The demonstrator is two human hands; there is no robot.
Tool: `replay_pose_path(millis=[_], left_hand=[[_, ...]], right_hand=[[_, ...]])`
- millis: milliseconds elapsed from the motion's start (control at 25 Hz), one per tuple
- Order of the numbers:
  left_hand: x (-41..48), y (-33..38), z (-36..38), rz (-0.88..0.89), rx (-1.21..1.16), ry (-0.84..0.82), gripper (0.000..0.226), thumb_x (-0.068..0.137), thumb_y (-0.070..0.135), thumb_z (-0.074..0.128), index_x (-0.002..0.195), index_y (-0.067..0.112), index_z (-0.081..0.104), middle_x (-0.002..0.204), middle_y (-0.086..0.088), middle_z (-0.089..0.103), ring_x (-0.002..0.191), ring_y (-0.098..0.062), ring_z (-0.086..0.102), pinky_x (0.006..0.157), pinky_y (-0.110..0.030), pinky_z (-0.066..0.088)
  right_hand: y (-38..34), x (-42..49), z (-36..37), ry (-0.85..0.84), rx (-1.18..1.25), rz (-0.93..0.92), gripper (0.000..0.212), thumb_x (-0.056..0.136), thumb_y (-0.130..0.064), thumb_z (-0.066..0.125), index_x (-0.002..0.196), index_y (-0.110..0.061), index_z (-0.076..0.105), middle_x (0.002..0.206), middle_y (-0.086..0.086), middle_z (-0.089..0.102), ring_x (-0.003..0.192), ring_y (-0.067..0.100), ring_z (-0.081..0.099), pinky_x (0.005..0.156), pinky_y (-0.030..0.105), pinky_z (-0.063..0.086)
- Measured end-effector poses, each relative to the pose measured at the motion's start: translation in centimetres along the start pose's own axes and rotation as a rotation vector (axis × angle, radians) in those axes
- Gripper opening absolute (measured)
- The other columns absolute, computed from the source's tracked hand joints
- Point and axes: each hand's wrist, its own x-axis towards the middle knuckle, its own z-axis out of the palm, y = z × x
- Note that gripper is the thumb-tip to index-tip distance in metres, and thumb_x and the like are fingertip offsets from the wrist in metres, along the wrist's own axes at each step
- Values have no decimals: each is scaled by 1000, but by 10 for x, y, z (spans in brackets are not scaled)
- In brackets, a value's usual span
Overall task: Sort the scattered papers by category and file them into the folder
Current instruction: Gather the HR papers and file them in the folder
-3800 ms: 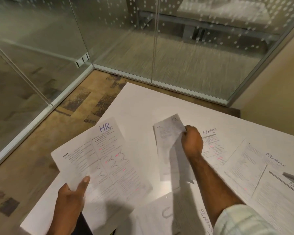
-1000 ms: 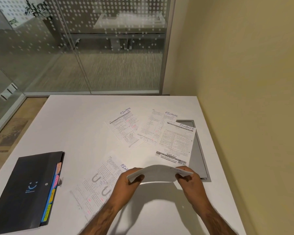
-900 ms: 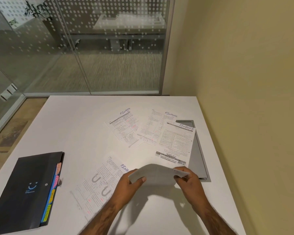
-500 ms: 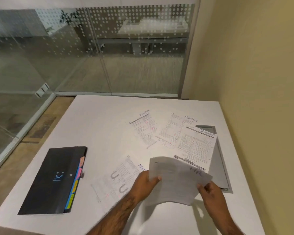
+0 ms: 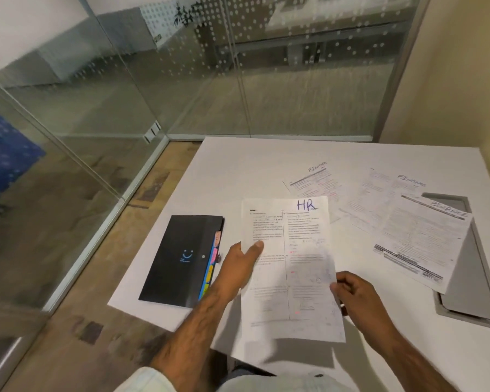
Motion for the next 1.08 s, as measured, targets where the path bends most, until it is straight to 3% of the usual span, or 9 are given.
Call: replay_pose_path(millis=[80,200,280,440,520,640,840,1000,1080], left_hand=[[12,-18,-35,-24,59,30,60,91,70,52,131,26,64,125,8,72,110,-14,70,97,-35,54],[32,-51,-97,-15,296,120,44,97,59,48,107,21,68,114,7,71,95,-7,67,75,-14,52],[47,-81,-138,-17,517,177,44,94,52,60,125,20,60,123,11,59,110,-13,64,89,-25,54],[85,-130,-187,-27,898,162,91,84,59,69,155,19,30,162,-9,32,147,-30,35,115,-51,39],[106,-142,-193,13,1037,108,101,84,66,64,160,21,16,169,-12,13,154,-33,17,121,-54,25],[131,-150,-190,66,1145,46,106,84,72,57,162,22,5,170,-11,3,156,-36,9,121,-57,18],[148,-157,-176,103,1234,24,103,85,71,57,159,18,12,168,-15,12,153,-40,18,116,-59,28],[153,-161,-177,130,1251,99,85,81,62,63,147,15,34,147,-13,39,134,-36,42,97,-53,47],[155,-160,-175,137,1265,94,81,80,58,64,143,15,37,143,-12,40,126,-35,46,90,-51,51]], right_hand=[[-6,6,27,-2,18,1,19,99,-7,56,92,-12,72,86,15,75,68,24,65,60,38,48],[-6,15,63,93,42,53,21,98,-5,58,88,-14,74,77,15,74,61,21,59,58,32,42],[-4,15,86,163,17,84,25,98,-5,58,83,-17,75,72,14,69,57,22,51,57,31,37],[4,2,130,304,29,187,25,98,-7,58,84,-17,76,84,19,75,69,31,61,66,38,44],[2,-6,147,361,23,214,24,98,-7,57,86,-17,76,87,13,77,77,37,67,71,44,47],[-4,-22,172,440,-27,254,21,100,-7,56,93,-13,75,89,5,80,86,35,74,79,48,56],[-9,-35,188,461,-97,276,19,101,-12,57,96,-18,74,90,-7,80,82,20,76,77,44,58],[-9,-31,197,505,-58,265,20,101,-11,55,98,-16,74,93,-2,80,86,26,76,82,49,59],[-10,-30,203,504,-50,262,20,101,-11,55,98,-15,74,93,-2,80,86,25,76,82,49,59]])
